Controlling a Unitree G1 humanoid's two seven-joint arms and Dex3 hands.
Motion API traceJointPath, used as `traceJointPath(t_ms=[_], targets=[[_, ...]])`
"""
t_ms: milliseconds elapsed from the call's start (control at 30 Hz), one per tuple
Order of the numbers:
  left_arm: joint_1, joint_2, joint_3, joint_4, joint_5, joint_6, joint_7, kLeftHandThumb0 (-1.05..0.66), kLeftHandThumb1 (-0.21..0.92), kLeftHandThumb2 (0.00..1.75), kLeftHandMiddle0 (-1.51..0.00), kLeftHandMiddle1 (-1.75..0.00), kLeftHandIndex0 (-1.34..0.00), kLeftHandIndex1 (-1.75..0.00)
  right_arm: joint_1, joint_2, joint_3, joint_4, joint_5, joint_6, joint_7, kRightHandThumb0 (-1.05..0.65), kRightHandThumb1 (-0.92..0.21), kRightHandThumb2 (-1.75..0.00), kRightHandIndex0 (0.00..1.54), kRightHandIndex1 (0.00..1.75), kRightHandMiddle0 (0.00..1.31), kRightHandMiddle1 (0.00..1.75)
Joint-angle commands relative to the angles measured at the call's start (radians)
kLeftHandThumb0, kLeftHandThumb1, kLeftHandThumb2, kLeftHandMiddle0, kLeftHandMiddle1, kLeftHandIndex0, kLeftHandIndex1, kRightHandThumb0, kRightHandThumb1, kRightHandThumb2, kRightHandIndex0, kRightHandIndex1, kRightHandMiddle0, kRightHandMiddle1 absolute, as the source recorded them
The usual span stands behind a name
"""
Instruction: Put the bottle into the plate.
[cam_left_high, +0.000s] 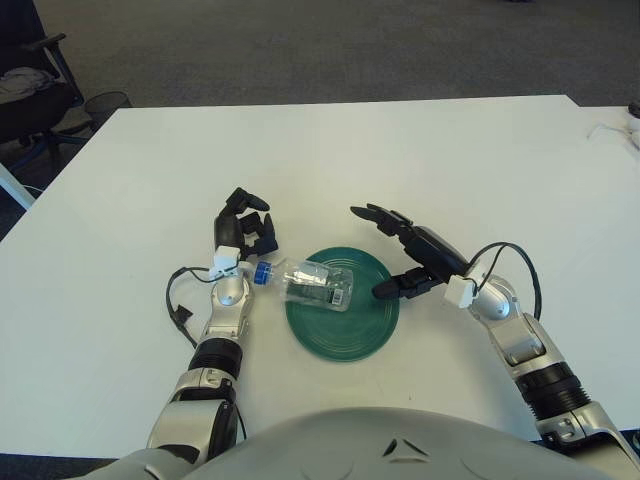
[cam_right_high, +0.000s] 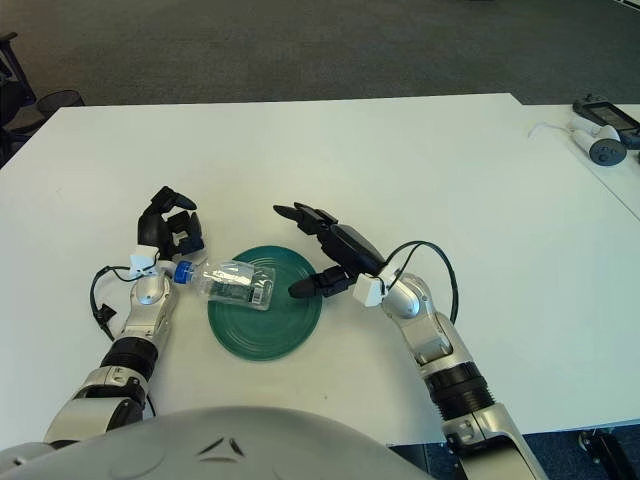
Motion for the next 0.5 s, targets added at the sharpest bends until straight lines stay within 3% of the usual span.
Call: traceJointPath(t_ms=[0,467], targets=[[0.077,-0.008,-0.004,0.050,0.011,0.003,-0.003,-0.51,0.21,1.44,-1.24,-1.75,-0.69,-1.75,0.005,0.000,-0.001,-0.015,0.010,0.005,0.007,-1.05,-0.92,-0.28,0.07,0.05,0.00,0.29],[0.069,-0.006,-0.002,0.065,0.006,-0.003,-0.011,-0.50,0.22,1.43,-1.22,-1.75,-0.68,-1.75,-0.003,0.001,-0.001,-0.004,0.010,0.003,0.007,-1.05,-0.92,-0.28,0.07,0.06,0.00,0.29]])
